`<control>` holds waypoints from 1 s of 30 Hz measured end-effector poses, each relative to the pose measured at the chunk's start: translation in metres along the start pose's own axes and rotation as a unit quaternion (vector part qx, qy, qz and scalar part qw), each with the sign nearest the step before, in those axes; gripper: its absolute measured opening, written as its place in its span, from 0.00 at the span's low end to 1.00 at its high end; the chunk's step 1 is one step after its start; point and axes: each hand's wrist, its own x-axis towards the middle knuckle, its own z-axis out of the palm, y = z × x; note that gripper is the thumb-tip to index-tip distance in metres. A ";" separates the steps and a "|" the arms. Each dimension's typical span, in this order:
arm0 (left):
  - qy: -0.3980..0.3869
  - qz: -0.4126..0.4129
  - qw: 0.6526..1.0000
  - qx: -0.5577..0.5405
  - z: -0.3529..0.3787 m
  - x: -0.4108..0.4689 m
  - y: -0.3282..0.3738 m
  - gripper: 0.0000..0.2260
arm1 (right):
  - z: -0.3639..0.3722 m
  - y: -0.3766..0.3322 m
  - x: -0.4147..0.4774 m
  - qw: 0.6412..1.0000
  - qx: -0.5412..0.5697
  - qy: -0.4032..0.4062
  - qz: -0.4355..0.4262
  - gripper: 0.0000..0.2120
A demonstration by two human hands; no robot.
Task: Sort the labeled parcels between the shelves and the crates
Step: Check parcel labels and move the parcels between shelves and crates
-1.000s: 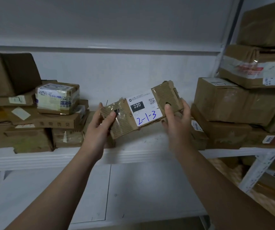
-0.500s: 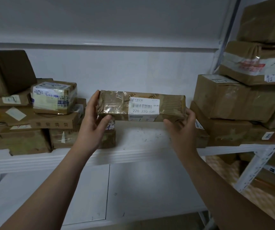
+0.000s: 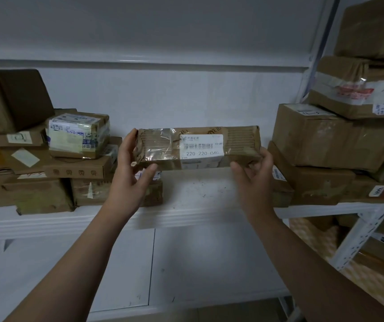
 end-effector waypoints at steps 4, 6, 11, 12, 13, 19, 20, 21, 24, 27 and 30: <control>-0.040 0.011 0.994 0.105 -0.012 -0.012 0.002 0.36 | 0.007 -0.009 0.007 0.999 0.020 0.025 0.030 0.21; -0.032 0.015 0.989 0.142 -0.014 -0.022 0.004 0.33 | 0.017 -0.012 0.011 0.996 0.023 0.040 0.083 0.30; 0.057 -0.061 0.989 0.126 -0.002 -0.044 0.004 0.28 | 0.061 -0.023 -0.011 0.961 0.104 -0.045 0.253 0.35; 0.079 -0.080 0.988 0.102 0.001 -0.046 0.005 0.25 | 0.072 -0.024 -0.020 0.951 0.146 -0.079 0.262 0.31; 0.093 -0.097 0.987 0.085 0.003 -0.047 0.008 0.23 | 0.080 -0.024 -0.027 0.943 0.175 -0.111 0.259 0.29; 0.071 -0.032 0.940 0.332 -0.018 -0.030 0.021 0.21 | 0.102 -0.022 -0.035 0.946 0.176 -0.182 0.203 0.23; 0.067 -0.002 0.922 0.380 -0.023 -0.026 0.021 0.20 | 0.104 -0.024 -0.033 0.952 0.168 -0.177 0.188 0.21; 0.054 0.013 0.915 0.400 -0.027 -0.022 0.023 0.18 | 0.106 -0.026 -0.031 0.955 0.164 -0.174 0.175 0.20; 0.000 0.007 0.914 0.405 -0.036 -0.015 0.026 0.20 | 0.117 -0.031 -0.027 0.975 0.088 -0.176 0.103 0.15; -0.031 0.005 0.883 0.467 -0.043 -0.012 0.020 0.24 | 0.127 -0.032 -0.028 0.985 -0.003 -0.169 0.031 0.14; -0.052 -0.010 0.859 0.510 -0.048 -0.006 0.014 0.24 | 0.135 -0.026 -0.034 0.982 -0.052 -0.179 0.019 0.17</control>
